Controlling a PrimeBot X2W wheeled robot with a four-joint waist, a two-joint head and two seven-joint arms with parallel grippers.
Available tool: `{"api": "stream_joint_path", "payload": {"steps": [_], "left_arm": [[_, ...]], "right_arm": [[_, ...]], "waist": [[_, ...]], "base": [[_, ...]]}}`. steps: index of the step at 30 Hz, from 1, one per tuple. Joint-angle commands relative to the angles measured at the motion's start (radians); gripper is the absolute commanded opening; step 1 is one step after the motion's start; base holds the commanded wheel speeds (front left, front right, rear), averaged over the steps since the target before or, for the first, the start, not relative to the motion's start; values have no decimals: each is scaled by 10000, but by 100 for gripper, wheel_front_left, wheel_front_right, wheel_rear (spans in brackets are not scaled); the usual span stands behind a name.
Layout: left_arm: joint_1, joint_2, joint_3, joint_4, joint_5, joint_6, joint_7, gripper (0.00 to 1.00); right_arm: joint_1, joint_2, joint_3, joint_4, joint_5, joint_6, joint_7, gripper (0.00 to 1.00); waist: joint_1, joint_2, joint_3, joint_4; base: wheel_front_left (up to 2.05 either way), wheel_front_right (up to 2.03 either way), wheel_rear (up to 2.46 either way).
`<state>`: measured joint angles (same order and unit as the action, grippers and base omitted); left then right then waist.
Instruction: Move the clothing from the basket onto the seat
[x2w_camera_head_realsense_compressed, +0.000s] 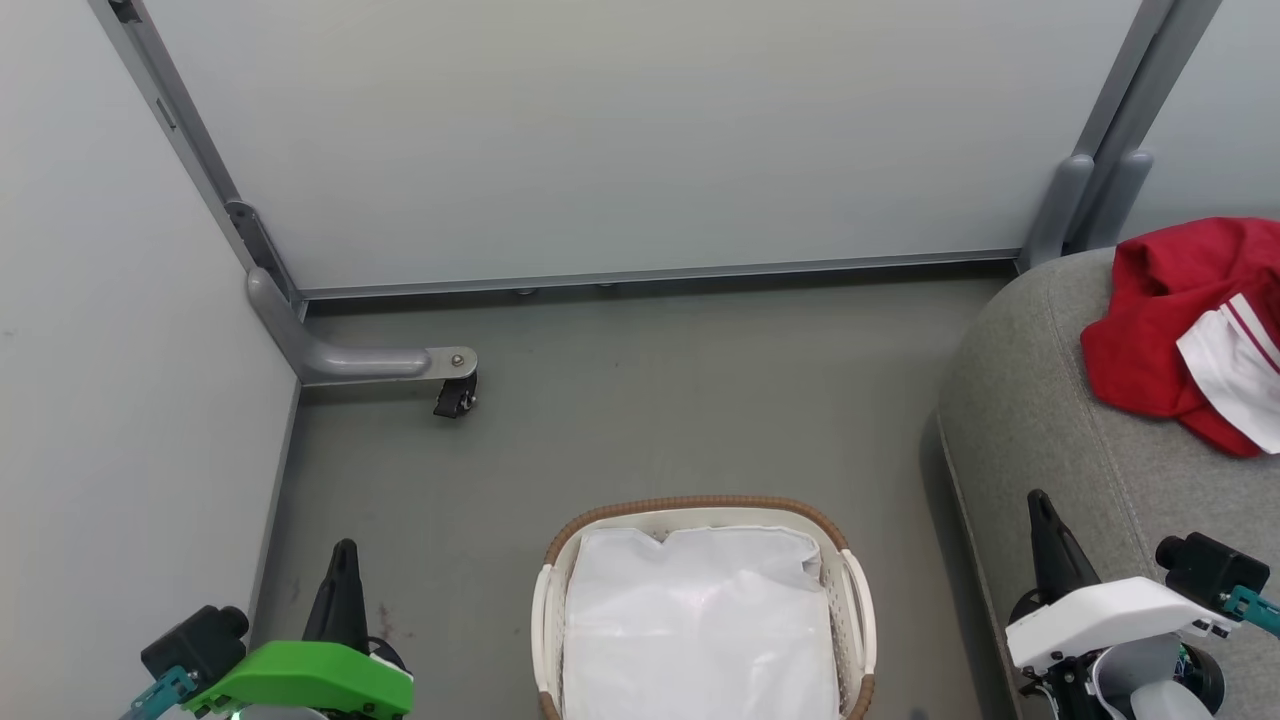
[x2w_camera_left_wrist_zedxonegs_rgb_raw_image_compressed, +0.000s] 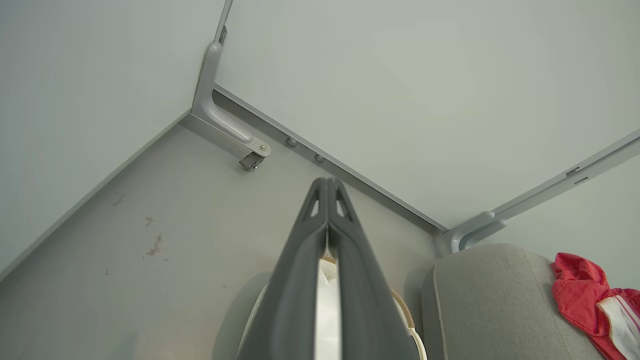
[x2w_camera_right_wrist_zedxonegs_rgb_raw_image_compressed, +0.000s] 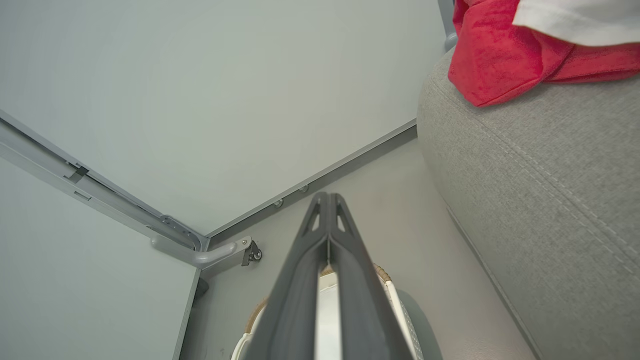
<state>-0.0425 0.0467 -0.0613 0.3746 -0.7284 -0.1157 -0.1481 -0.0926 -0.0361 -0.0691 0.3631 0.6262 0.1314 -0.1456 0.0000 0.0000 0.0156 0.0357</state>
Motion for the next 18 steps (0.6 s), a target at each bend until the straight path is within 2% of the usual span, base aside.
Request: {"api": "stream_joint_path", "payload": {"steps": [1,18], "left_arm": [[-287,21,117,-195,-363,-44,98,0],[-407,29,516,-473,-2409,-73,706,0]], "right_arm": [[-143,-71,-46,-210,402,-3,100,0],[-164,-95,-145,-458,2673,-4,703,0]], "waist": [[0,0,-2,-5],[0,0,-23,-65]], "base": [[0,0,0],[0,0,0]]}}
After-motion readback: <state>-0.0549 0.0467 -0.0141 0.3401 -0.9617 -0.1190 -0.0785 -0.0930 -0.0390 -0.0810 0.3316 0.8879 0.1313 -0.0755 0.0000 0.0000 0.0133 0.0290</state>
